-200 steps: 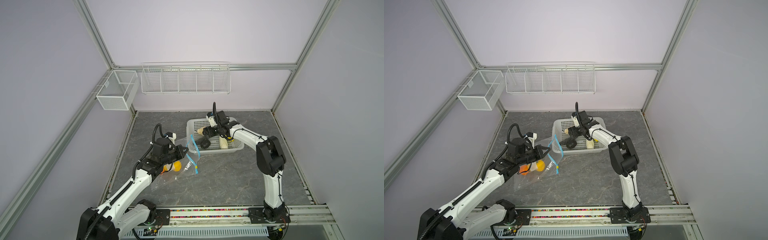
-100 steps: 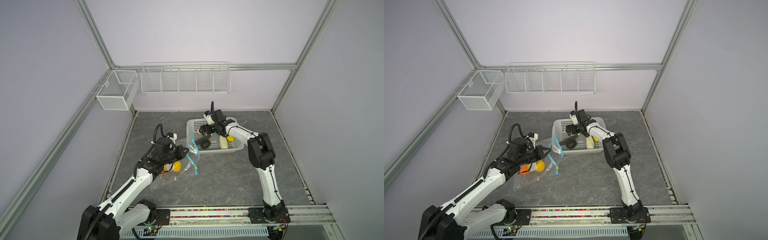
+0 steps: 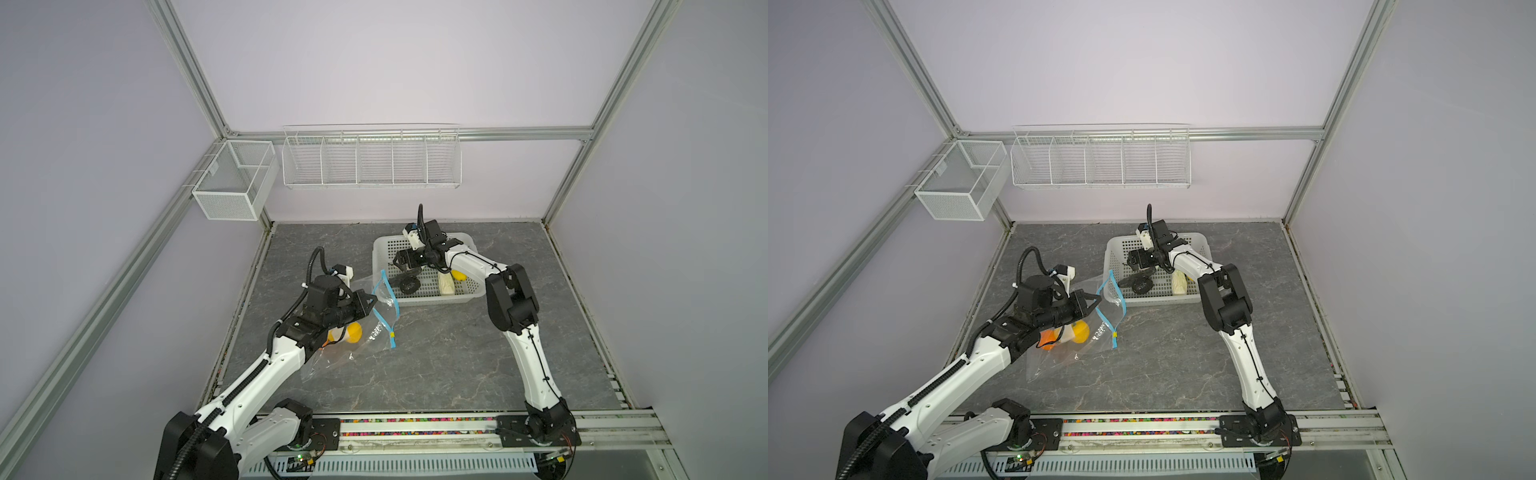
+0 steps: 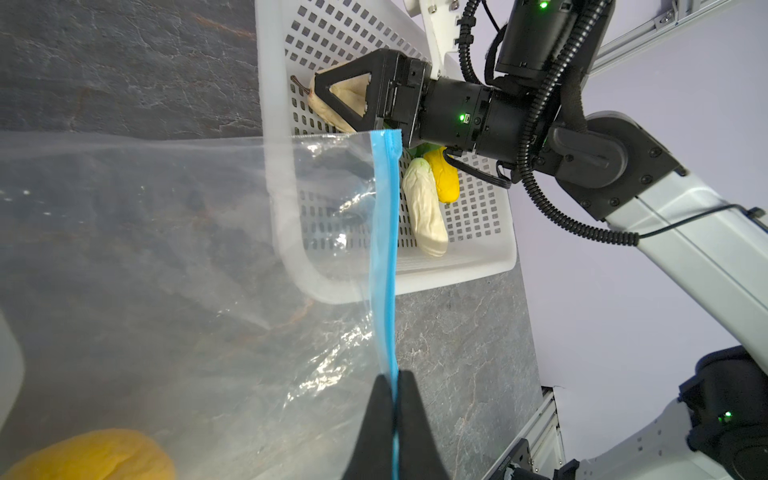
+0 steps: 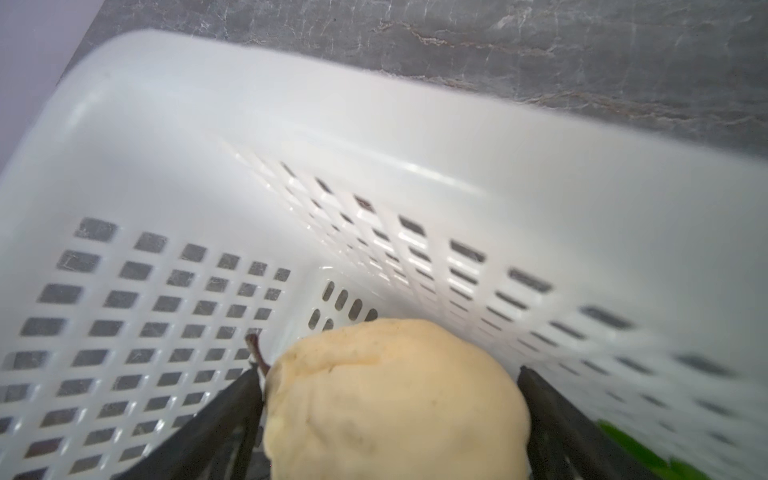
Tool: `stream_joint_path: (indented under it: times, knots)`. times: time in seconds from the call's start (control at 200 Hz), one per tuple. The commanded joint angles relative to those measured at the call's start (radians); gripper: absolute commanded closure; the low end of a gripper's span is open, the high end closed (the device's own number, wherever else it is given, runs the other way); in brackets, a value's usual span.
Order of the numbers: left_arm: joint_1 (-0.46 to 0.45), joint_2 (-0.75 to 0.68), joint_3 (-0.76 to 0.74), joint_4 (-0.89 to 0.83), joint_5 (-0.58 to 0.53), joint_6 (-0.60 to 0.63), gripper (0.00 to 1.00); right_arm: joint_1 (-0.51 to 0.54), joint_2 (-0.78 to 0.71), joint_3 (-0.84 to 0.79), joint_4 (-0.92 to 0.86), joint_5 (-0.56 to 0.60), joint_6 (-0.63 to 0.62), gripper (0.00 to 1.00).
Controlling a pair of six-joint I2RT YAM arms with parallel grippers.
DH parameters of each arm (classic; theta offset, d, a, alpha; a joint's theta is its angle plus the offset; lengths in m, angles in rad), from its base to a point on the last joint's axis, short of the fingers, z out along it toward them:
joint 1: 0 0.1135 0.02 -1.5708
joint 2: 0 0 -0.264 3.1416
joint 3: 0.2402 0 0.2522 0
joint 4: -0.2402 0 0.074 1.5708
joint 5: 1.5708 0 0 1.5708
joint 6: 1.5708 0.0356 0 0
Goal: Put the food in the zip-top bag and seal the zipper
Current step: 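Lower the right gripper and close it on the cream pear, then lift the cream pear with the right gripper toward the bag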
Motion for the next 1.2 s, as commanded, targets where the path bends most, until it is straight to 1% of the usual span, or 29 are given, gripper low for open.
stream_joint_path:
  times: [0.0,0.305,0.47,0.77,1.03,1.194]
  knots:
    - [-0.002,-0.017,-0.015,0.034,-0.022,0.005,1.0,-0.009,0.026,0.027,-0.019,-0.026,0.012,0.05]
    - [0.007,-0.013,-0.021,0.047,-0.001,0.014,1.0,-0.009,0.029,0.041,-0.022,-0.025,0.057,0.1]
    - [0.009,-0.001,-0.005,0.04,0.004,0.025,1.0,-0.009,0.024,0.038,-0.01,-0.031,0.076,0.16]
    - [0.009,-0.003,-0.02,0.061,-0.001,0.005,1.0,-0.014,-0.021,0.007,0.019,-0.024,0.08,0.27]
    - [0.009,-0.005,-0.013,0.056,0.0,0.003,1.0,-0.018,-0.066,-0.011,0.03,-0.006,0.077,0.31]
    - [0.009,-0.006,-0.006,0.049,0.0,0.0,1.0,-0.017,-0.116,-0.035,0.03,0.025,0.061,0.34]
